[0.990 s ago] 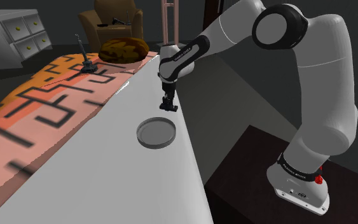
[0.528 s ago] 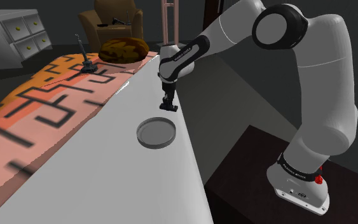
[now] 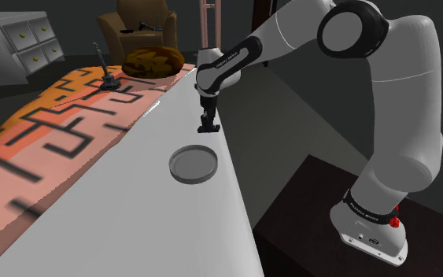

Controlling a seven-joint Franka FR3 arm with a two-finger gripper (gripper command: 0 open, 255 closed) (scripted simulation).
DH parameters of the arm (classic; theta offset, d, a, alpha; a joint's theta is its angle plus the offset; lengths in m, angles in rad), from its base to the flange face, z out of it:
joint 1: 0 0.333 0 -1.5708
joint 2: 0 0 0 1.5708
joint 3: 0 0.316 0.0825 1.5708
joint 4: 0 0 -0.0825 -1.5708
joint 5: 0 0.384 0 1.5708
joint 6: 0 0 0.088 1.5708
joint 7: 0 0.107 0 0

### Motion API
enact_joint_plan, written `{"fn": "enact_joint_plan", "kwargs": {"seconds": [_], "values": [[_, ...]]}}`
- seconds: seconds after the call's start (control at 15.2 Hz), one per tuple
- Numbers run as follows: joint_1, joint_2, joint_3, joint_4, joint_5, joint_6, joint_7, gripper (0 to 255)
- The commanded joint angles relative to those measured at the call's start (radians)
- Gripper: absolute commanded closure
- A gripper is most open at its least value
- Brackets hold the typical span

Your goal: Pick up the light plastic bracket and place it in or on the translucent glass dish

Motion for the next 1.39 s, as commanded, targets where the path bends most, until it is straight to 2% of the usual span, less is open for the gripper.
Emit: {"fn": "enact_joint_plan", "kwargs": {"seconds": [0.0,0.73,1.32], "values": [[-0.001,-0.017,0.001,0.003,0.001,-0.02,0.001,255],[-0.004,-0.086,0.004,0.052,0.007,-0.138,0.003,255],[0.108,-0.211,0.066,-0.124,0.01,-0.076,0.177,255]]}}
